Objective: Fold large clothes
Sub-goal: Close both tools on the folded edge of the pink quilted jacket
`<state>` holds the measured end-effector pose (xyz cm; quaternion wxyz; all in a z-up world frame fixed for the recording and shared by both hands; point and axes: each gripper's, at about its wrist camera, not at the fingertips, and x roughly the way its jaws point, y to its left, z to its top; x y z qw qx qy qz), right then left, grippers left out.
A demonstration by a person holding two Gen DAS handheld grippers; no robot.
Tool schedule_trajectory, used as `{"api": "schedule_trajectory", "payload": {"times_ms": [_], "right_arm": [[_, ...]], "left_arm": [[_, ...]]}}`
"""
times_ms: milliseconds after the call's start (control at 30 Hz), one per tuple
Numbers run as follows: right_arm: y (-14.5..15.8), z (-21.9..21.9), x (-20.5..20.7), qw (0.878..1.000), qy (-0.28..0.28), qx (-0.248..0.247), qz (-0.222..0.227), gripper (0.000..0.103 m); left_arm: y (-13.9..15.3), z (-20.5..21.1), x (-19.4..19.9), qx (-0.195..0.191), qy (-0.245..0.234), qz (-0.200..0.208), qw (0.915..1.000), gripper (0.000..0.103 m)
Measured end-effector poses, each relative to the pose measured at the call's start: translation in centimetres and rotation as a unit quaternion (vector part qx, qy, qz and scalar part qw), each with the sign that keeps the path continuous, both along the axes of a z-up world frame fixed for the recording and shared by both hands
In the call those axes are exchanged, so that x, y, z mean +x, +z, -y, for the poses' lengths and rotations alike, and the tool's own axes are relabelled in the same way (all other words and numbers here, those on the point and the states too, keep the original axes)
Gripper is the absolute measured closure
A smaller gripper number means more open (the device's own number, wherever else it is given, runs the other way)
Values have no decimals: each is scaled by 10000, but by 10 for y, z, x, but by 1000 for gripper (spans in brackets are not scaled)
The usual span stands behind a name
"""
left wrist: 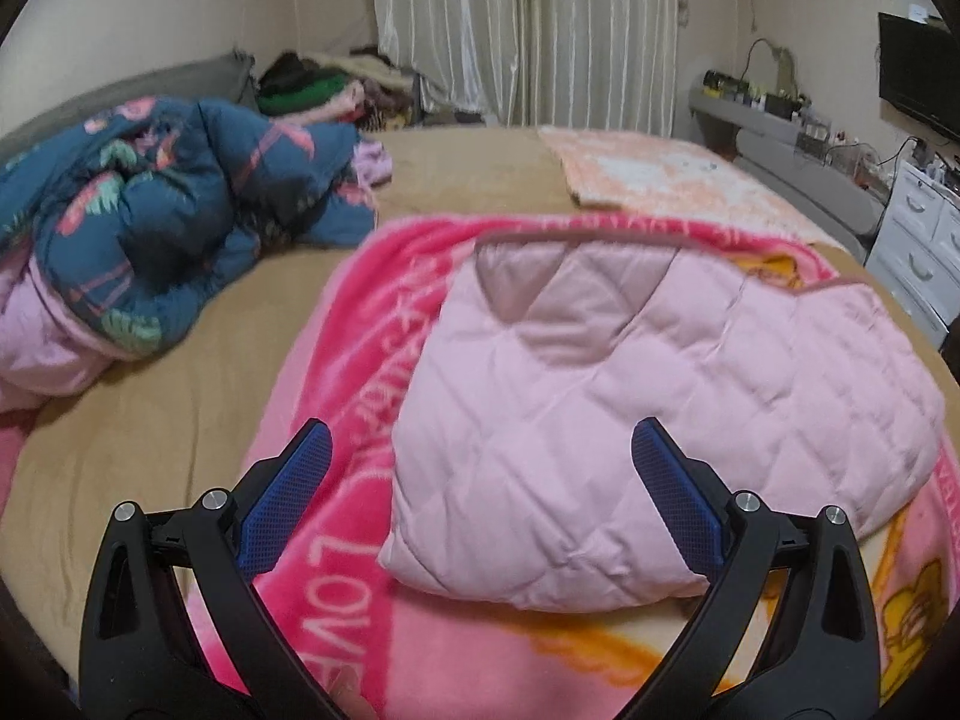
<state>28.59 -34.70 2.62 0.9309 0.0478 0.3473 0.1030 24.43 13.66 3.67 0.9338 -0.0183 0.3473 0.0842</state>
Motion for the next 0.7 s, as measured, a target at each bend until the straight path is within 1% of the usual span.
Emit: {"api": "schedule_trajectory", "payload": {"times_ms": [133,233,333,433,467,500,533,567,600,633,667,700], "right_arm": [[-29,-3,26,9993,-34,-152,-327,4],[-45,-2,39,9988,-84,-219,-426,4],[-57,-2,52,9986,-84,-204,-488,4],[-62,0,60,9989,-79,-58,-458,5],[-63,-1,62,9990,-91,-14,-440,6],[-62,-1,65,9991,-61,51,-409,19],[-62,-3,68,9992,15,130,-387,39],[-61,-5,71,9993,-43,78,-362,43],[-59,-7,73,9995,-66,54,-316,60],[-57,-9,77,9996,-27,95,-275,75],[-53,-11,80,9997,-27,103,-234,78],[-47,-12,83,9998,-3,117,-167,83]], "left_arm": [[-31,-19,17,-215,92,-286,9993,9],[-50,-33,30,-458,165,-459,9978,9],[-61,-40,41,-644,153,-540,9963,9],[-68,-41,52,-843,56,-539,9950,9],[-69,-39,57,-898,17,-515,9946,9],[-70,-36,59,-917,0,-490,9946,11],[-70,-34,63,-952,-45,-428,9945,28],[-70,-32,65,-933,-35,-404,9948,38],[-69,-29,69,-794,66,-373,9961,61],[-67,-28,71,-756,97,-314,9966,81],[-65,-28,73,-774,98,-278,9966,88],[-61,-28,77,-801,106,-258,9964,90]]}}
